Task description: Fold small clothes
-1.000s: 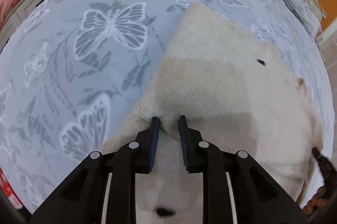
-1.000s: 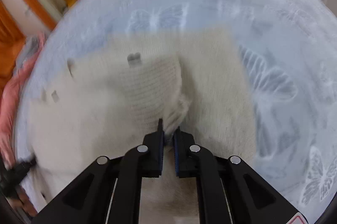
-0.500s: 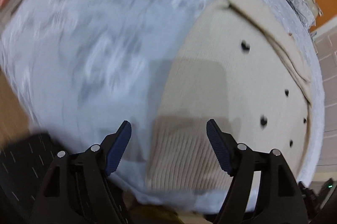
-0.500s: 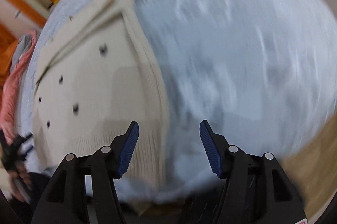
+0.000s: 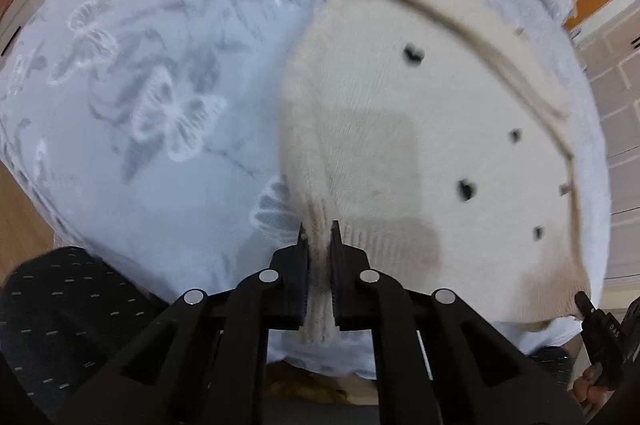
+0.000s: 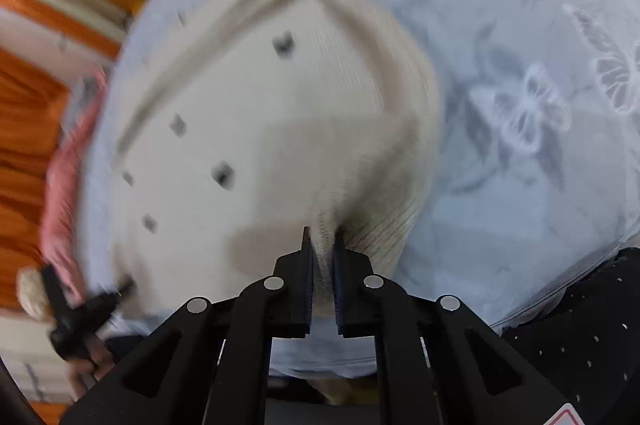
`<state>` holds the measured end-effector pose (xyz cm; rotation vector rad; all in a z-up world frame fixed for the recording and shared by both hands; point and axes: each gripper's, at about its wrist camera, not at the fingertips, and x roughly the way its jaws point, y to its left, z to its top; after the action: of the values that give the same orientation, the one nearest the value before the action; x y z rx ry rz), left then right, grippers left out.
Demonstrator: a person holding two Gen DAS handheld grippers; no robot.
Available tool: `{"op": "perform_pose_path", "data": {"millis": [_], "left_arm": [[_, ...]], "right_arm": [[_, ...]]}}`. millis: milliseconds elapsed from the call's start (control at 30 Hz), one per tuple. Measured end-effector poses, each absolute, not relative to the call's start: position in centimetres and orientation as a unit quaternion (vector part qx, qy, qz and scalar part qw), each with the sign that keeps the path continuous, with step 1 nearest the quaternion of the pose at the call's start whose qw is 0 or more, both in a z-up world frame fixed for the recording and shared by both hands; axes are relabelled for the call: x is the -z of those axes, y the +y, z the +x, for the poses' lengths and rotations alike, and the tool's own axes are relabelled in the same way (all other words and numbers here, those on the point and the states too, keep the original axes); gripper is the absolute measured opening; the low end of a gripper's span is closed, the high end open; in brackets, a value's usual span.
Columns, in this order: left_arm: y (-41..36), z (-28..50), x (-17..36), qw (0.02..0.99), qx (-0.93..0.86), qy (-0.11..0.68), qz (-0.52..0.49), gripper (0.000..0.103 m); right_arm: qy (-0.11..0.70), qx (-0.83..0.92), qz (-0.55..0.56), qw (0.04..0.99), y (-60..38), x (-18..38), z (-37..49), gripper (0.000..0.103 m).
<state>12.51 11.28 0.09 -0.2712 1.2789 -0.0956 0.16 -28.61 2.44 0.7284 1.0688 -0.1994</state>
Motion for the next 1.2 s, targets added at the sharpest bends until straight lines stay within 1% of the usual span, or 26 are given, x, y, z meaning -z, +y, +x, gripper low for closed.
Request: {"op": "perform_pose_path", "data": {"millis": [100, 200, 333, 467, 600, 667, 767, 833, 933, 967, 1033, 1133, 1167, 1200], "left_arm": [[11.9, 11.0, -3.3, 0.809, 0.065, 0.57, -0.131, 0.007], [12.6, 9.4, -5.4, 0.813, 0.088, 0.562, -0.122, 0.006], [13.2, 6.3, -6.9, 0.808, 0.106, 0.572, -0.093, 0.006], [14.4, 0.9, -7.1, 0.787, 0.123, 0.6, -0.069, 0.006], [15.2, -3.9, -7.1, 0.759, 0.134, 0.636, -0.046, 0.006], [15.6, -6.4, -7.9, 0.747, 0.135, 0.65, -0.027, 0.006], [16.9, -6.9, -9.7, 0.748, 0.126, 0.65, -0.047, 0.006], [17.4, -4.3, -11.8, 0.771, 0.121, 0.621, -0.077, 0.006], [16.3, 2.1, -14.1, 0.813, 0.129, 0.56, -0.09, 0.006], [15.7, 4.6, -14.4, 0.825, 0.127, 0.543, -0.095, 0.006], [13.8, 11.0, -13.7, 0.831, 0.129, 0.527, -0.124, 0.007], [11.1, 17.0, -11.5, 0.84, 0.12, 0.511, -0.135, 0.015], [10.1, 18.8, -10.4, 0.845, 0.116, 0.506, -0.129, 0.023], [9.4, 20.0, -9.1, 0.853, 0.09, 0.502, -0.113, 0.031]], "right_arm": [[0.472, 0.089, 0.307, 0.821, -28.2, -6.3, -1.4, 0.007], [0.471, 0.087, 0.271, 0.835, -27.7, -8.6, -3.6, 0.006], [0.489, 0.092, 0.247, 0.831, -28.2, -8.7, -7.2, 0.006], [0.532, 0.077, 0.205, 0.818, -26.6, -8.3, -12.1, 0.006], [0.577, 0.054, 0.211, 0.787, -25.2, -7.5, -16.8, 0.006], [0.599, 0.035, 0.189, 0.778, -24.0, -8.5, -19.2, 0.006], [0.603, 0.017, 0.193, 0.774, -23.7, -10.7, -20.7, 0.006], [0.576, 0.012, 0.204, 0.792, -24.6, -13.0, -20.0, 0.006], [0.492, 0.015, 0.227, 0.841, -27.9, -16.1, -15.7, 0.006], [0.456, 0.018, 0.242, 0.857, -29.6, -16.8, -13.3, 0.006], [0.409, 0.021, 0.281, 0.868, -32.3, -16.4, -8.9, 0.006], [0.36, 0.044, 0.346, 0.866, -36.5, -13.1, -1.3, 0.007], [0.363, 0.073, 0.347, 0.862, -37.3, -11.5, 1.5, 0.009], [0.372, 0.111, 0.335, 0.859, -37.6, -10.6, 3.1, 0.014]]}}
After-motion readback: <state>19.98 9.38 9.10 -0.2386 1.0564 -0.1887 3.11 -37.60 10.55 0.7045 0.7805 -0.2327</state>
